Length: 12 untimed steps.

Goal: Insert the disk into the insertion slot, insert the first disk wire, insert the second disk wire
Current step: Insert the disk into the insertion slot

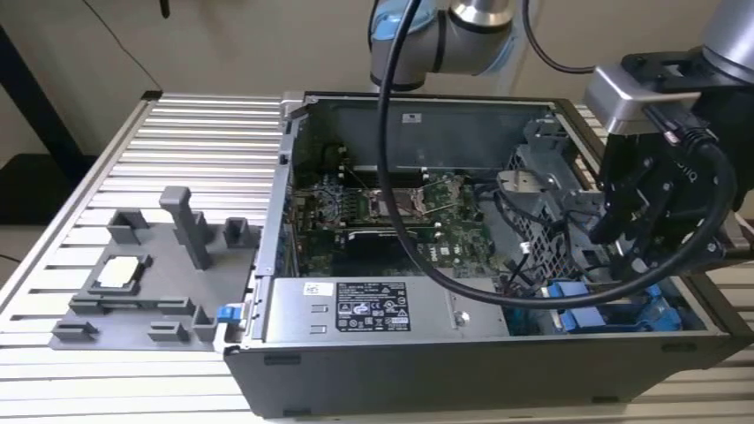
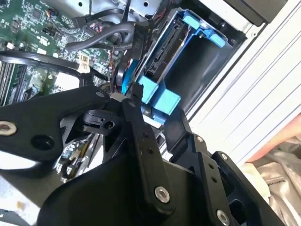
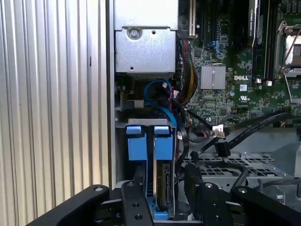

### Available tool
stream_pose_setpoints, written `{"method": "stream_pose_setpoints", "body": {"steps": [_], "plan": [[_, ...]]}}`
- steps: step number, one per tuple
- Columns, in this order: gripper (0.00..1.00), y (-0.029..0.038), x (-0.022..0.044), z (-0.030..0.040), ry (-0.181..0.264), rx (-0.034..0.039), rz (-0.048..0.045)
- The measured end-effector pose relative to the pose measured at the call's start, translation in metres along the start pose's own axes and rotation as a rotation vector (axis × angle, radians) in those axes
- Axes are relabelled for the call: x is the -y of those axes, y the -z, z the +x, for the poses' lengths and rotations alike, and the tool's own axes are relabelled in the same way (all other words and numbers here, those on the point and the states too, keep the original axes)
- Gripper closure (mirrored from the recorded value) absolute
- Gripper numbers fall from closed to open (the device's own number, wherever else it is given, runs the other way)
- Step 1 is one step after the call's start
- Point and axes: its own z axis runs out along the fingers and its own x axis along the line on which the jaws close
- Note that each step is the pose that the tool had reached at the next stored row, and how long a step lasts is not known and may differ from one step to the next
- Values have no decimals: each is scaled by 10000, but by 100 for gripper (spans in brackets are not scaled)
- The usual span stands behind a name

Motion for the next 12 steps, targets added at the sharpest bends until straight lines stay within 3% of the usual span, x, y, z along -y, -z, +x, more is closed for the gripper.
{"method": "stream_pose_setpoints", "body": {"steps": [2, 4, 6, 7, 10, 12], "plan": [[53, 1, -4, -4, 0, 212, 75], [53, 1, -5, -9, 10, 399, 247], [53, 1, -8, -21, 27, 422, 596], [53, 1, -11, -42, 47, 423, 1066], [53, 0, -15, -77, 74, 424, 1528], [53, 0, -19, -110, 89, 425, 1688]]}}
